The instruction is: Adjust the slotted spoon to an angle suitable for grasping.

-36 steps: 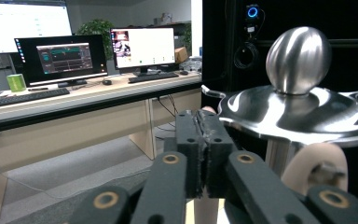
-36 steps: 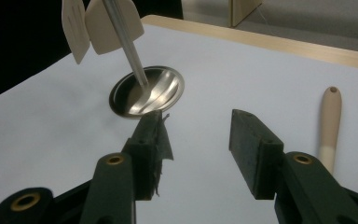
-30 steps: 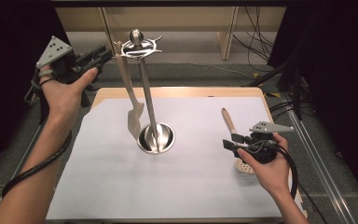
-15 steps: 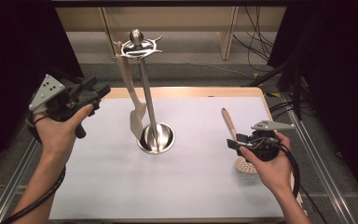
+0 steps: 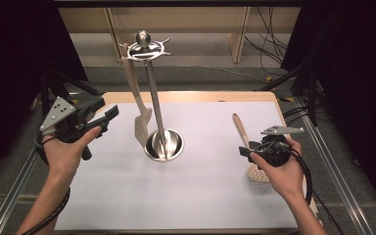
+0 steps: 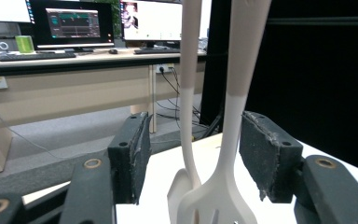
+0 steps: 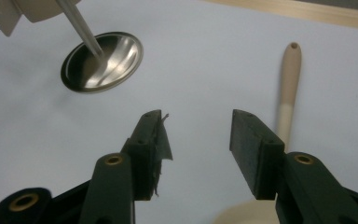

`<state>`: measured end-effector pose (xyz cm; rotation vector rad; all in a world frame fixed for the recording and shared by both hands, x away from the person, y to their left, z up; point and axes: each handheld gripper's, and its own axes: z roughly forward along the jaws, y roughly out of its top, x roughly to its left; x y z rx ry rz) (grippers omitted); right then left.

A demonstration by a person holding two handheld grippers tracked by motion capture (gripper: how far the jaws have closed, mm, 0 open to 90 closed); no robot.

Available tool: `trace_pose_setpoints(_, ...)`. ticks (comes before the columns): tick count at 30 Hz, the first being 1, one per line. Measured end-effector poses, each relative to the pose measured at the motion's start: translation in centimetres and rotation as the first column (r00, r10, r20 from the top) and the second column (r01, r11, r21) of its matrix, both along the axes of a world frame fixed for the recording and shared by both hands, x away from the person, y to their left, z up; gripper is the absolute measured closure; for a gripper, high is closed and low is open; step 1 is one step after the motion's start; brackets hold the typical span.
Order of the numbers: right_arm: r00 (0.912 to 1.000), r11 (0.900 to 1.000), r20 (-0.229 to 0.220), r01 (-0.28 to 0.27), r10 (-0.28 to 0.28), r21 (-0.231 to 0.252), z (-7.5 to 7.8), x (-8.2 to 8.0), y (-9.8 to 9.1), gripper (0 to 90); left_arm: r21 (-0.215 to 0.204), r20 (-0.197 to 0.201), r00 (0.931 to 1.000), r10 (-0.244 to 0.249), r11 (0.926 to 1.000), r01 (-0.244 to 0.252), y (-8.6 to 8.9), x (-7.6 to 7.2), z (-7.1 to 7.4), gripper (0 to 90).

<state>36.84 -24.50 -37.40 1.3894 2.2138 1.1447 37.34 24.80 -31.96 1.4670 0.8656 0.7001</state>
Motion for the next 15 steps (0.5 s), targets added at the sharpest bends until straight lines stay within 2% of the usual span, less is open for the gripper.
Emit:
trace_pose_setpoints(2,0.9995,0.9997,-0.03,0.01,-0.011,-0.023,-0.1,0.2,-0.3,56.8,0.01,-0.007,0.9999,-0.009,0.9999,0.009,-0.2,0.0,-0.5,42.6)
trace_pose_setpoints(6,0.998,0.9981,-0.058,0.021,-0.024,-0.057,-0.3,0.7,-0.6,60.5,0.018,-0.018,0.9998,-0.013,0.9997,0.014,-0.6,-0.4,-1.4,42.6)
trace_pose_setpoints(7,0.9959,0.9984,-0.08,0.038,-0.041,-0.043,-0.4,0.7,-0.5,61.2,0.017,-0.022,0.9996,-0.019,0.9997,0.02,-0.8,-0.5,-1.7,42.6)
trace_pose_setpoints(9,0.9925,0.9962,-0.108,0.048,-0.056,-0.073,-0.4,0.8,-0.7,61.7,0.023,-0.031,0.9992,-0.026,0.9994,0.026,-0.9,-0.9,-2.2,42.5)
trace_pose_setpoints(10,0.993,0.9973,-0.108,0.04,-0.046,-0.062,-0.6,1.0,-0.7,61.7,0.026,-0.035,0.9989,-0.031,0.9992,0.032,-1.0,-1.1,-2.5,42.4)
trace_pose_setpoints(11,0.9931,0.9953,-0.112,0.025,-0.035,-0.093,-0.6,1.2,-1.1,62.2,0.031,-0.042,0.9984,-0.039,0.9987,0.04,-1.1,-1.4,-2.8,42.4)
trace_pose_setpoints(12,0.9957,0.9932,-0.083,0.031,-0.04,-0.112,-0.8,1.3,-1.3,62.5,0.035,-0.049,0.9976,-0.049,0.9981,0.051,-1.1,-1.6,-3.1,42.3)
trace_pose_setpoints(15,0.9876,0.9909,-0.143,0.046,-0.064,-0.126,-1.1,2.0,-1.8,64.6,0.053,-0.067,0.9963,-0.054,0.9969,0.058,-1.1,-2.3,-3.9,42.2)
